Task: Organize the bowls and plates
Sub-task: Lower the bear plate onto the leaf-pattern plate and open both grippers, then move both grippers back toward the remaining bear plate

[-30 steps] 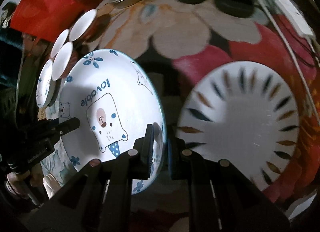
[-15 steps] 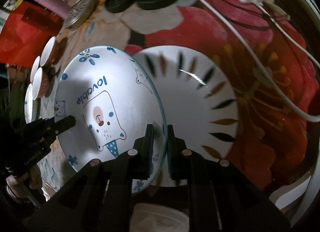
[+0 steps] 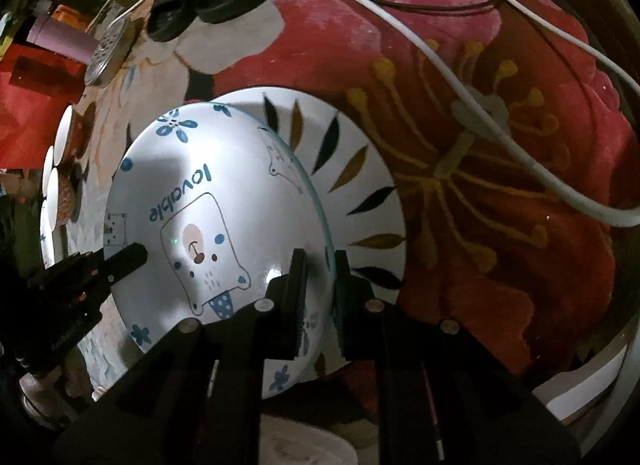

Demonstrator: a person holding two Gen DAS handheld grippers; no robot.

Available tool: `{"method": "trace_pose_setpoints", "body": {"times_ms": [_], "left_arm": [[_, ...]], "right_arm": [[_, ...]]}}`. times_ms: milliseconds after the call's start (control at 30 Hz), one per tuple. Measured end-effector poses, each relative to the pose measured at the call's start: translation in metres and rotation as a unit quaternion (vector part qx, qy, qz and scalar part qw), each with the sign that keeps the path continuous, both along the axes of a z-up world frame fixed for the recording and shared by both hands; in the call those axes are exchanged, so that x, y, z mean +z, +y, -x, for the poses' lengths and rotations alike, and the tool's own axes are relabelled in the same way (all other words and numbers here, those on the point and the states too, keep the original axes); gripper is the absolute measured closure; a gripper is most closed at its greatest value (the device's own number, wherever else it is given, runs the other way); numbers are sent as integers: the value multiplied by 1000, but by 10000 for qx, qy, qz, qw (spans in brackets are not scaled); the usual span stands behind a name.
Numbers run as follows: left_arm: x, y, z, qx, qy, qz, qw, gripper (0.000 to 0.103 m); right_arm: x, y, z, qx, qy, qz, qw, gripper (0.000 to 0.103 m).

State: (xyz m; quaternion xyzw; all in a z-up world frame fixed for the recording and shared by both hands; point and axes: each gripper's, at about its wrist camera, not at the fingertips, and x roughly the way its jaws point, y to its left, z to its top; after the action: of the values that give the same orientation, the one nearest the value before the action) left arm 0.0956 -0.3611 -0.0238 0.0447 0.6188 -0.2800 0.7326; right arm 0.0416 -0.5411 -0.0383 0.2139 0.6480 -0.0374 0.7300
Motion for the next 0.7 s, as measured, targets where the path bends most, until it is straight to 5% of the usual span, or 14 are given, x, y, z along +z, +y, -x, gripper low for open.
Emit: {"method": "trace_pose_setpoints", "body": {"times_ms": [167,333,467,500,567,700], "left_arm": [[-1,-8,0,-120,14,-87,9999,83],[6,-10,1,-228,-75,99,9997,72],[16,-10,2,-250,-150,244,9993,18],[17,-10,3,-229,-174,281,9992,15],[20,-7,4,-198,-212,241,9993,9],[24,3,3,-85,-372,96,9992,2]], "right_arm": [[-4,-7,1,-37,48,226,9997,89],[-3,-11,3,-104,43,423,9990,87],[-1,-7,3,-53,83,645,9979,84],[-2,-3,-1,-74,87,633,9979,81],[3,-1,0,-110,12,662,9977,65],[24,10,3,-82,-371,888,9953,10]]}}
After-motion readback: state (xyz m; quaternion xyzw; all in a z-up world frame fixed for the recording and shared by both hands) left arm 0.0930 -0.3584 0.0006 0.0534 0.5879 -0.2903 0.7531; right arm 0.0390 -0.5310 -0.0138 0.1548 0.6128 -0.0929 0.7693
